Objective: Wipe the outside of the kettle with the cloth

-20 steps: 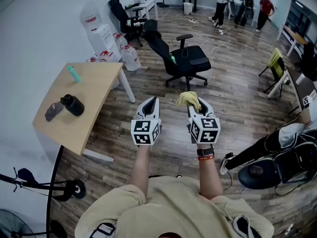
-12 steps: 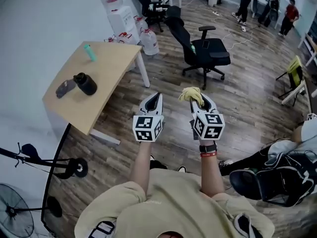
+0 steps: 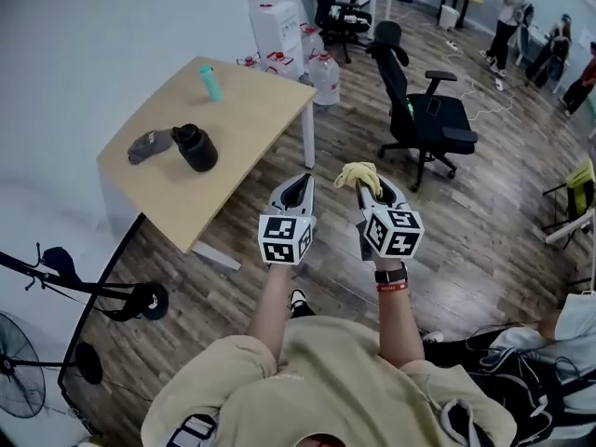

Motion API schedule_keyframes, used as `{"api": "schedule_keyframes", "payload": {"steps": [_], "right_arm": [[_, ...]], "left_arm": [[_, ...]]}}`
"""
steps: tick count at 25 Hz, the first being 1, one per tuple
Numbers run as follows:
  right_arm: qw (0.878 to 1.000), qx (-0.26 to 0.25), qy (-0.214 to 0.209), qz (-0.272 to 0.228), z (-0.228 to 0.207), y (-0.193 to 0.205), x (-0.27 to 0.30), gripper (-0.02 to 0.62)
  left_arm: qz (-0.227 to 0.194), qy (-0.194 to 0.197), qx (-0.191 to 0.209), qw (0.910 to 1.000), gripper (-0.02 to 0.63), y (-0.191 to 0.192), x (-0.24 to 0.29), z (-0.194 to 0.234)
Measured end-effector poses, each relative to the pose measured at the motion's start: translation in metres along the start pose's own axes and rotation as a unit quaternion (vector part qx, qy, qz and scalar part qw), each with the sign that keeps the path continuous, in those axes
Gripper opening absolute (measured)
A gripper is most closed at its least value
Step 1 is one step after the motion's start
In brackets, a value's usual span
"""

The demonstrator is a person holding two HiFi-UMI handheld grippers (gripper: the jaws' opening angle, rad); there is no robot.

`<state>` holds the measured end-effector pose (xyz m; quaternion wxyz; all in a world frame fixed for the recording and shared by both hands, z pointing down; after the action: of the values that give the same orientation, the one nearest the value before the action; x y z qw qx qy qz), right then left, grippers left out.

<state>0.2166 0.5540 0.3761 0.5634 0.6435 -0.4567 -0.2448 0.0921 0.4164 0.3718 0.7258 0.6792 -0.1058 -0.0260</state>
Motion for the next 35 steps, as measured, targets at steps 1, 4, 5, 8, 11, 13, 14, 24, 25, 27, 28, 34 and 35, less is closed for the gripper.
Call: {"api": "schedule_keyframes", "payload": {"steps": [1,4,5,8,11,13,14,24,25,27,28,34,35], "right_arm": [[1.0,-0.004,-0.012,0.001,0.021,-0.003,0.022,0.126],[0.999,-0.015,-0.046,0.006,0.089,0.001,0.077,0.126],[0.998,-0.016,-0.06,0.009,0.109,0.004,0.094,0.126],[0.994,-0.023,-0.102,0.021,0.16,0.007,0.14,0.126],[0.988,-0.032,-0.145,0.039,0.21,0.009,0.183,0.126],[0.983,-0.035,-0.172,0.051,0.235,0.013,0.208,0.126],[0.981,-0.037,-0.184,0.056,0.244,0.015,0.221,0.126],[0.946,-0.06,-0.307,0.091,0.277,0.003,0.392,0.126],[0.94,-0.067,-0.32,0.094,0.276,-0.002,0.407,0.126],[0.933,-0.076,-0.339,0.097,0.271,-0.011,0.439,0.124],[0.93,-0.074,-0.346,0.1,0.268,-0.014,0.456,0.124],[0.907,-0.069,-0.391,0.142,0.277,-0.001,0.512,0.126],[0.902,-0.07,-0.397,0.151,0.281,0.005,0.516,0.126]], "left_arm": [[-0.002,-0.008,-0.003,1.0,0.025,-0.003,-0.001,0.026],[-0.011,-0.034,-0.008,0.9993,0.025,-0.005,-0.021,0.102],[-0.014,-0.047,-0.009,0.9988,0.025,-0.005,-0.029,0.124],[-0.019,-0.087,-0.015,0.9959,0.025,-0.005,-0.045,0.181],[-0.018,-0.127,-0.027,0.9913,0.025,-0.006,-0.059,0.235],[-0.015,-0.155,-0.033,0.9873,0.025,-0.003,-0.067,0.263],[-0.014,-0.168,-0.036,0.985,0.025,-0.001,-0.069,0.275],[-0.014,-0.313,-0.055,0.9481,0.025,0.008,-0.014,0.388],[-0.015,-0.327,-0.056,0.9434,0.025,0.007,-0.005,0.395],[-0.023,-0.351,-0.06,0.934,0.025,0.005,0.014,0.407],[-0.026,-0.362,-0.063,0.9296,0.025,0.004,0.023,0.413],[-0.035,-0.415,-0.086,0.9051,0.025,0.008,0.04,0.439],[-0.037,-0.422,-0.091,0.9013,0.025,0.01,0.037,0.442]]}}
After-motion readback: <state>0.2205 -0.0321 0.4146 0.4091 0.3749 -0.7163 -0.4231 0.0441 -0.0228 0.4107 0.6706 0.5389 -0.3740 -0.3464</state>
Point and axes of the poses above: the fingertips, and each gripper's own axes: x forward along the fingers, z to its left, y out of its underside, the point moved 7 cm from there along -x, backward along the fingers, and after that the axes turned 3 degrees about y, right-handed, at the moved point
